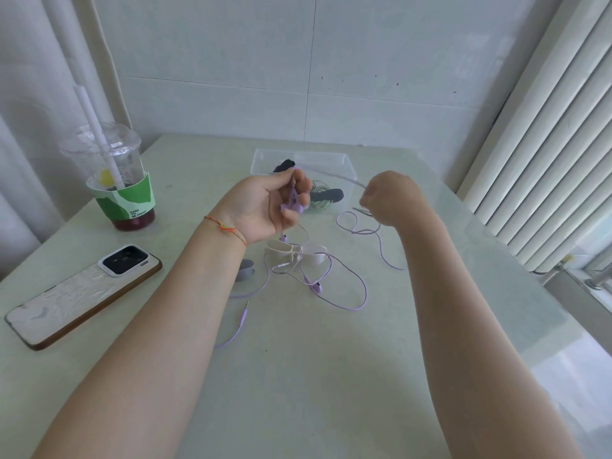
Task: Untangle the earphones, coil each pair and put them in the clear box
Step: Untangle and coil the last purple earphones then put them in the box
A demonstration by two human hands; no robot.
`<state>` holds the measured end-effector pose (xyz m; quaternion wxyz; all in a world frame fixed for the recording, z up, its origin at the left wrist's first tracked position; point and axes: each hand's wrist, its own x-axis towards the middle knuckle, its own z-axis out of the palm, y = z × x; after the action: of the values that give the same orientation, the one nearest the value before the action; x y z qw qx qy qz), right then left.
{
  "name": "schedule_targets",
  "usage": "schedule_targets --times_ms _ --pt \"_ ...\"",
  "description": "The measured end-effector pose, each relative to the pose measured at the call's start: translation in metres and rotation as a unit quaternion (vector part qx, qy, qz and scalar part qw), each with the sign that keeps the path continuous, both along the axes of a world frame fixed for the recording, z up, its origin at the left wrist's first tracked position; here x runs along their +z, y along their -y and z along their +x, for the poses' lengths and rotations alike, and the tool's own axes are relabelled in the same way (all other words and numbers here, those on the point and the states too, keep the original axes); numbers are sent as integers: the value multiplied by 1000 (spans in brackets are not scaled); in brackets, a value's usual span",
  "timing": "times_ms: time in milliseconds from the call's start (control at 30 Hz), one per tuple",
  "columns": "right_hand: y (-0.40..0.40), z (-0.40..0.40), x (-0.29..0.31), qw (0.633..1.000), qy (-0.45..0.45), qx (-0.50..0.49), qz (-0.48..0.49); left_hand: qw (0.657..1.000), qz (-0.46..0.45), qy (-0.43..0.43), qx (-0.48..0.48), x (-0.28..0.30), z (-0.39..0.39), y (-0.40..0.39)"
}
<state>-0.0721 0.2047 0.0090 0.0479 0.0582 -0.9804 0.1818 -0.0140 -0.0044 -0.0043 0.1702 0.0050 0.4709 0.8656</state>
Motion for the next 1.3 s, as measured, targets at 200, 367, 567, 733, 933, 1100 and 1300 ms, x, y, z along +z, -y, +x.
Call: schedule_targets --times_ms 200,367,567,733,933,1100,1300 --pt "22 15 9 985 4 156 -78 995 -94 7 7 -6 1 -8" --pt "38 21 7 961 -15 209 -180 995 -86 -4 -47 -1 6 -11" --pt "40 23 1 936 68 212 -271 997 49 -11 -61 -3 3 -9" --pt "45 29 -3 947 112 203 -224 987 157 -22 -28 -2 2 -7" --pt "43 28 -9 948 178 248 -87 990 111 -66 63 3 6 -10" --pt "44 32 0 947 170 266 -55 980 -94 -82 154 -4 0 -7" --pt "45 41 12 940 179 277 -84 951 -215 -99 199 -9 -4 -7"
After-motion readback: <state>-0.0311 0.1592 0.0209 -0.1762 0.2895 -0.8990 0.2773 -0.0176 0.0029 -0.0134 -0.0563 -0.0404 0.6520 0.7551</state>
